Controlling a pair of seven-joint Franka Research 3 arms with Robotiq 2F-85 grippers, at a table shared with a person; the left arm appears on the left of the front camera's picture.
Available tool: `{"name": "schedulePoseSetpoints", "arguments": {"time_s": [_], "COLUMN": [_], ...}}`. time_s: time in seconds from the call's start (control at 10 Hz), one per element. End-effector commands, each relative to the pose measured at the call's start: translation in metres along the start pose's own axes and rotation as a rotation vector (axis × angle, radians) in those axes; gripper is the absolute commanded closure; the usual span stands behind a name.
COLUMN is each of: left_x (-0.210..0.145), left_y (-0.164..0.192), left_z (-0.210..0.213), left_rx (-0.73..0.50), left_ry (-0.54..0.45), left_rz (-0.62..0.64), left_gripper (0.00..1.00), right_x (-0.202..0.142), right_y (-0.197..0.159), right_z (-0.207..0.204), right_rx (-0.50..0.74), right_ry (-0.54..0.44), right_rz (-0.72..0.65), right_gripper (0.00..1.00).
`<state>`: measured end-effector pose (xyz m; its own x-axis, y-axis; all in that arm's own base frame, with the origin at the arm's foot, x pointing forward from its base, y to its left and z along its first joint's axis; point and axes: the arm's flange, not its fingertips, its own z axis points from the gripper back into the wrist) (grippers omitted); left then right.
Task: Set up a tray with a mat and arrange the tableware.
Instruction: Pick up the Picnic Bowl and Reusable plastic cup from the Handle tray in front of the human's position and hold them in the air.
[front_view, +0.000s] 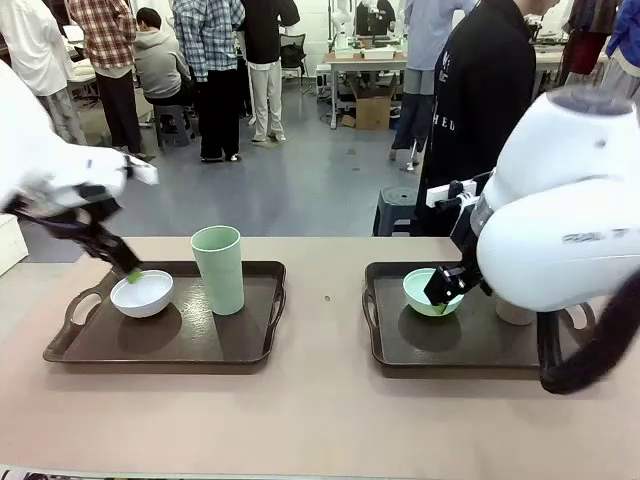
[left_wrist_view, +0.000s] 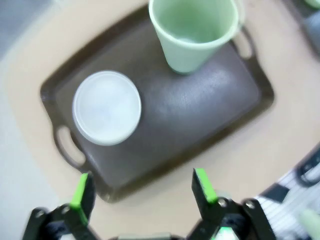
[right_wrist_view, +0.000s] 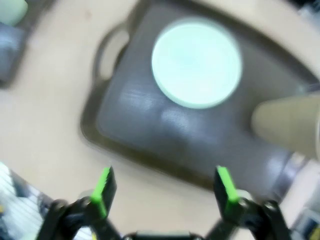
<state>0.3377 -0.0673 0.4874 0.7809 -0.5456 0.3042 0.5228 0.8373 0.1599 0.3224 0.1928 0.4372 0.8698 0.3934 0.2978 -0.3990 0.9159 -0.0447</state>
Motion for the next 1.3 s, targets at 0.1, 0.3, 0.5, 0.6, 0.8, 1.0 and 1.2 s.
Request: {"name": "schedulePoseSetpoints", "arguments": {"time_s": [0.1, 0.3, 0.5, 0.6, 0.8, 1.0, 1.2], "left_x": [-0.106, -0.028, -0.055, -0.045, -0.058, -0.055, -0.067], "left_y": [-0.035, -0.001, -0.009, 0.007, 0.041, 0.024, 0.045], "left_z": [0.072, 0.046, 0.082, 0.08, 0.071, 0.071, 0.062], "left_rx": [-0.225, -0.056, -0.121, -0.355, -0.8, -0.485, -0.632], "left_ry": [-0.107, -0.006, -0.044, -0.055, -0.199, -0.108, -0.148], "left_rz": [0.045, 0.008, 0.009, 0.115, 0.376, 0.167, 0.263], "left_gripper": [0.0, 0.0, 0.0, 0.0, 0.0, 0.0, 0.0], "right_x": [-0.167, -0.022, -0.008, -0.014, -0.094, -0.053, -0.103], "right_y": [-0.011, 0.008, -0.031, -0.087, -0.192, -0.15, -0.21], "right_z": [0.051, 0.034, 0.072, 0.097, 0.123, 0.113, 0.124], "right_rx": [-0.108, -0.011, 0.252, 0.479, 0.824, 0.488, 0.604], "right_ry": [0.112, 0.057, 0.112, 0.038, -0.139, -0.061, -0.075], "right_rz": [-0.286, -0.067, -0.112, -0.241, -0.536, -0.299, -0.436], "right_gripper": [0.0, 0.0, 0.0, 0.0, 0.0, 0.0, 0.0]}}
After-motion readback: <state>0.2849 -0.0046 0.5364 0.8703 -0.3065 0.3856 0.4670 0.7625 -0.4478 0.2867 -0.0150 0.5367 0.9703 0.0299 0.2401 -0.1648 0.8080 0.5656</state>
